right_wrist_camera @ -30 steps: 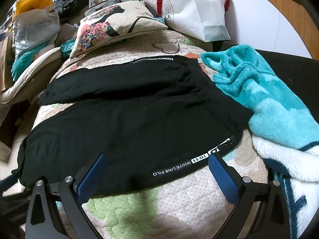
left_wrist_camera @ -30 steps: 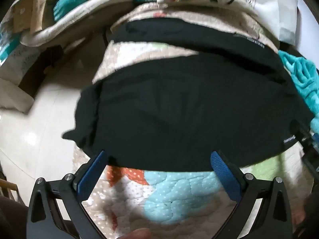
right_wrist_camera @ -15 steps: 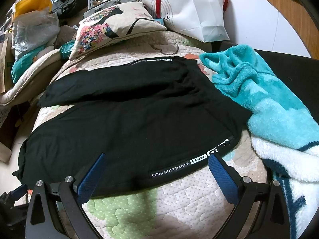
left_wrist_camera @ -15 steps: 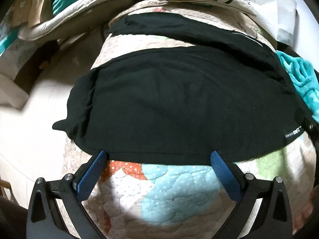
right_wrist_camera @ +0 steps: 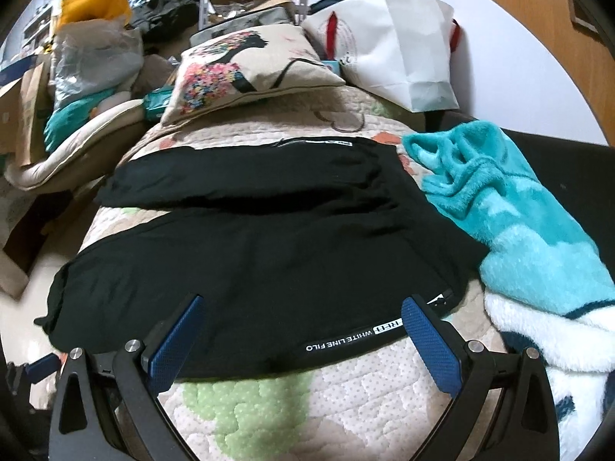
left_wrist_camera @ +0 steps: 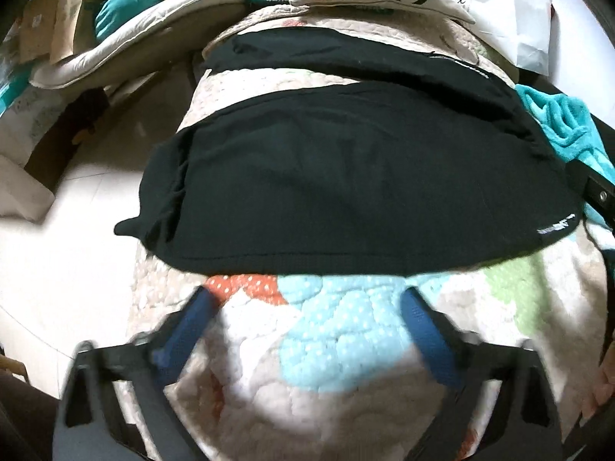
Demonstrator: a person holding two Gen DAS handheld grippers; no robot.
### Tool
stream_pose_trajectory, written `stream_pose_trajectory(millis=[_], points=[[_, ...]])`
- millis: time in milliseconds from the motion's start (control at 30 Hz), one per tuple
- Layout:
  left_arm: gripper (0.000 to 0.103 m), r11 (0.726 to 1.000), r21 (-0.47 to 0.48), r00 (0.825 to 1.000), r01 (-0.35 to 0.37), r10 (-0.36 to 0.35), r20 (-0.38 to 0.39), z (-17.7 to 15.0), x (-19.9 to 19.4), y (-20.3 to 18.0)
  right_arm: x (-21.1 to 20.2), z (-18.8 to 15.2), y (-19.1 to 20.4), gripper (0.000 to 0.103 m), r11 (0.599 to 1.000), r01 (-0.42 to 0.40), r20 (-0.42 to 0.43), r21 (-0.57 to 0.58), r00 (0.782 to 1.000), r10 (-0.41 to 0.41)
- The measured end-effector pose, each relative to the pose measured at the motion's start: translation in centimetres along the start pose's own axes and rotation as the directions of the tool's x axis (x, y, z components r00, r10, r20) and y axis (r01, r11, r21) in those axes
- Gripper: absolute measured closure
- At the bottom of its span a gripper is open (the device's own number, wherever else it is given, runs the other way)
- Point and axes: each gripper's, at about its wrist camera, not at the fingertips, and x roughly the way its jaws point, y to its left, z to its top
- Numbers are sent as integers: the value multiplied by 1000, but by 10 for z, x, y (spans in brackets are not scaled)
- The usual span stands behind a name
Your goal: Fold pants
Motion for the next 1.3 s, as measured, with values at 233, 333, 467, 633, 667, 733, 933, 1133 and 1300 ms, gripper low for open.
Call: stream_pose_trajectory(millis=[233,333,467,633,667,733,933,1133,1300], points=[[47,999,34,994,25,-28,104,20,-67,6,-39,37,3,0,995,-85,25,-61,996,87],[39,999,51,982,-3,-7,191,42,-100,8,-50,55,3,0,991,-108,32,-77,993,110],[32,998,69,966,11,-28,258,76,-127,19,-55,87,0,0,985,-141,13,-102,990,143],[32,998,55,968,36,-49,246,128,-124,45,-43,127,-13,0,967,-210,-49,-141,977,205],[32,998,51,969,43,-54,240,138,-120,50,-36,135,-17,0,965,-224,-62,-138,974,218],[32,998,40,972,47,-55,227,153,-111,56,-21,148,-24,0,958,-248,-90,-140,967,238],[32,997,22,985,71,-74,154,207,-49,74,50,178,-35,0,947,-276,-164,-164,954,250],[32,996,37,992,87,-90,90,255,25,74,132,197,-38,1,926,-295,-243,-237,941,237],[32,992,28,992,119,-120,39,297,91,80,200,214,-34,4,910,-304,-293,-281,930,221]])
